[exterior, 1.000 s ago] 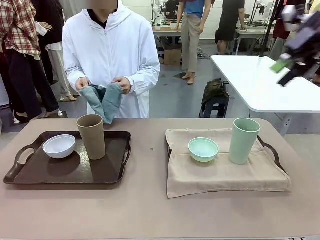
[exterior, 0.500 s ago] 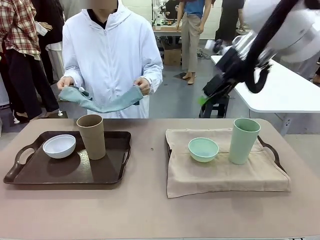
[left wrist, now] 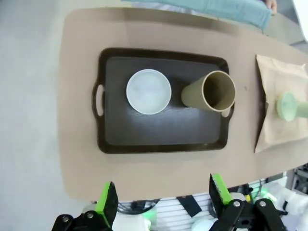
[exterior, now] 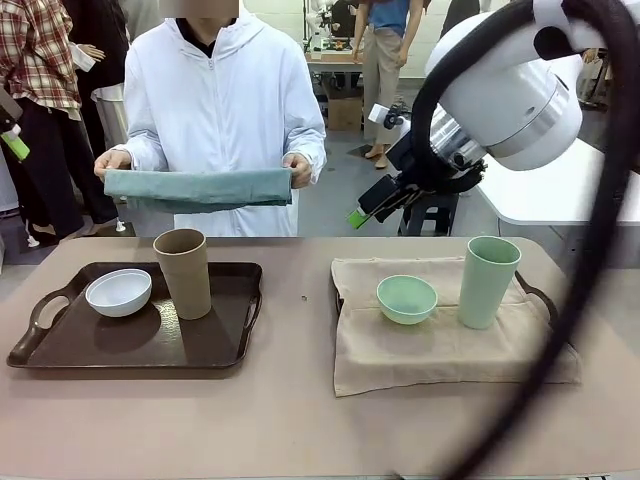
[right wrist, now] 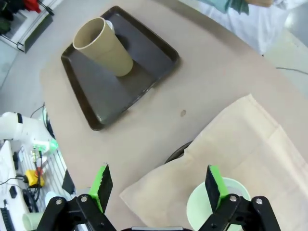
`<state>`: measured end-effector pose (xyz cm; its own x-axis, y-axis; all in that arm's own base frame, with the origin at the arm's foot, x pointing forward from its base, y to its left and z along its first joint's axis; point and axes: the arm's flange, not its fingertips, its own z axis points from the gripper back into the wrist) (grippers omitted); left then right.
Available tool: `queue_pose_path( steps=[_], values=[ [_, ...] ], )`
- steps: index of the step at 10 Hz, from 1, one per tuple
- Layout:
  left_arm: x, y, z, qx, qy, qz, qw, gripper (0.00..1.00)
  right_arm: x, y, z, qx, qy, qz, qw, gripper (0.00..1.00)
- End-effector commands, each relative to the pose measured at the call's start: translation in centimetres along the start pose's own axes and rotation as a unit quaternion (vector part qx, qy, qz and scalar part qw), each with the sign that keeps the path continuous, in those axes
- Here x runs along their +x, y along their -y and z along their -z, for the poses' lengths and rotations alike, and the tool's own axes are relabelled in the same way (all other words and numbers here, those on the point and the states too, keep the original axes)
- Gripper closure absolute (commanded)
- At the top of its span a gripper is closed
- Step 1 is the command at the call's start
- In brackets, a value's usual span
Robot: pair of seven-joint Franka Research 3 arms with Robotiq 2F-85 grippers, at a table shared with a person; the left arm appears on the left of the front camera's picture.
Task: Set up a tray with a mat and arrange the tableware.
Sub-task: Pick up the Picnic Bowl and Reusable plastic cup from the Handle tray in front of the human's position and hold them in the air.
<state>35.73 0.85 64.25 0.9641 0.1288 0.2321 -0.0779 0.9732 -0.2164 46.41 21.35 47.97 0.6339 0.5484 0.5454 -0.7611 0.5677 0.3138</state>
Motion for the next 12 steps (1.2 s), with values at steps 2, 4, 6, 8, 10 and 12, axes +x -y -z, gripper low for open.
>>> queue_pose_path(
  steps=[2,4,6,8,10,12],
  values=[
    [0.2,0.1,-0.8,0.007,0.014,-0.004,1.000,0.00,0.0,0.1,-0.7,-0.008,-0.002,0.006,1.000,0.00],
    [0.2,0.1,-0.8,0.007,0.014,-0.004,1.000,0.00,0.0,0.1,-0.7,-0.008,-0.002,0.006,1.000,0.00],
    [0.2,0.0,-0.8,-0.001,0.009,0.000,1.000,0.00,0.0,0.3,-0.4,-0.003,0.003,0.002,1.000,0.00],
    [-0.5,2.0,1.1,0.018,0.010,0.001,1.000,0.00,2.8,-1.0,3.1,0.015,0.015,-0.089,0.996,0.00],
    [-1.6,3.5,2.8,0.046,0.008,0.013,0.999,0.00,4.9,-3.4,7.5,0.056,0.027,-0.195,0.979,0.00],
    [-2.0,4.0,4.7,0.056,0.002,0.017,0.998,0.00,5.7,-4.4,12.0,0.096,0.034,-0.261,0.960,0.00]
  ],
)
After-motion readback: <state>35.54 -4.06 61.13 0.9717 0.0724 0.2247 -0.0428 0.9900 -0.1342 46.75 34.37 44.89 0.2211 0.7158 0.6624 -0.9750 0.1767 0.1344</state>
